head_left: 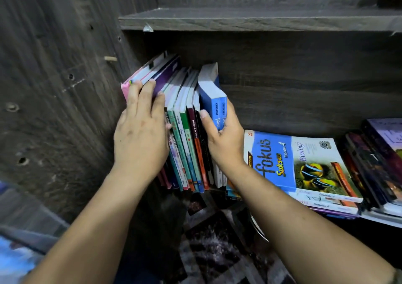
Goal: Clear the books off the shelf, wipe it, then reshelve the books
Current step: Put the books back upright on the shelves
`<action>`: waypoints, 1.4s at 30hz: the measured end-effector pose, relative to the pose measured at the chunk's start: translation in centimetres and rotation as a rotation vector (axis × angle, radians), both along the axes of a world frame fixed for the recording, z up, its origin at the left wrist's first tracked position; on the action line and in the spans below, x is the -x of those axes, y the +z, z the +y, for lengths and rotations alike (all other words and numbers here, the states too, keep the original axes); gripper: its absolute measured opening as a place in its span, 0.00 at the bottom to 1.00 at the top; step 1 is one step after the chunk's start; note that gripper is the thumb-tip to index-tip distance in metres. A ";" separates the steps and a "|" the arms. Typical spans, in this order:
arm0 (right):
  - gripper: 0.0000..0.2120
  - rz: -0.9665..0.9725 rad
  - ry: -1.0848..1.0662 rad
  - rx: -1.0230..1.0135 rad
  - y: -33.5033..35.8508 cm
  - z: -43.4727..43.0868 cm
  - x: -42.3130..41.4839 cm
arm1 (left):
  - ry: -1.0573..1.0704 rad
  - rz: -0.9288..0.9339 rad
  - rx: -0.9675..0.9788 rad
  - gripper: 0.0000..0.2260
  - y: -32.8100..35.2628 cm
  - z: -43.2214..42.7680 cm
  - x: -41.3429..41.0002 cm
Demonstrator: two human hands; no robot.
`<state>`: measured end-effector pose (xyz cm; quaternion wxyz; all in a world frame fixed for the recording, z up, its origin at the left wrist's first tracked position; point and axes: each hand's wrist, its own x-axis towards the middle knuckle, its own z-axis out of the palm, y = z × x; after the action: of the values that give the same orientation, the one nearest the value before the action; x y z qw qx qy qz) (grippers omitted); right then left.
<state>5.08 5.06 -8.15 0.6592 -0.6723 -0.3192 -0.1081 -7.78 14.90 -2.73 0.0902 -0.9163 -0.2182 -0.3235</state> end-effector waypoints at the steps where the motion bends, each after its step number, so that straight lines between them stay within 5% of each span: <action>1: 0.29 -0.017 0.077 0.052 -0.3 -0.2 -0.1 | -0.002 -0.003 -0.004 0.26 -0.1 0.1 0.0; 4: 0.34 -0.010 0.300 0.276 -2.3 -1.9 -0.4 | -0.006 -0.008 0.004 0.26 -0.2 0.1 0.1; 7: 0.47 0.089 0.456 0.717 -4.8 -4.6 -1.6 | -0.018 -0.018 0.011 0.25 -0.2 0.1 0.2; 10: 0.53 0.180 0.444 1.047 -5.7 -5.7 -1.1 | -0.026 -0.056 0.033 0.23 -0.3 -0.2 0.1; 17: 0.45 0.206 0.280 0.923 -6.4 -4.7 0.6 | -0.035 -0.177 0.154 0.19 0.2 -1.9 -0.8; 25: 0.42 0.029 0.273 1.117 -5.6 -5.8 -0.4 | 0.054 -0.240 0.163 0.23 -0.5 -3.0 -2.5; 31: 0.36 -0.336 0.222 1.291 -5.0 -8.1 -1.5 | -0.103 -0.228 0.080 0.22 -1.6 -3.1 -3.9; 36: 0.53 -0.493 0.058 1.566 -7.5 -13.3 -3.6 | -0.270 -0.252 0.089 0.19 -2.0 -3.0 -4.0; 42: 0.48 -0.520 0.001 1.562 -8.7 -14.2 -3.5 | -0.191 -0.199 0.067 0.26 -2.0 -3.6 -4.2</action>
<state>8.60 -9.11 -16.83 -0.0934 -0.8905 -0.4451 -0.0066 -3.55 11.26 -4.68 0.0063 -0.8988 -0.1483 -0.4124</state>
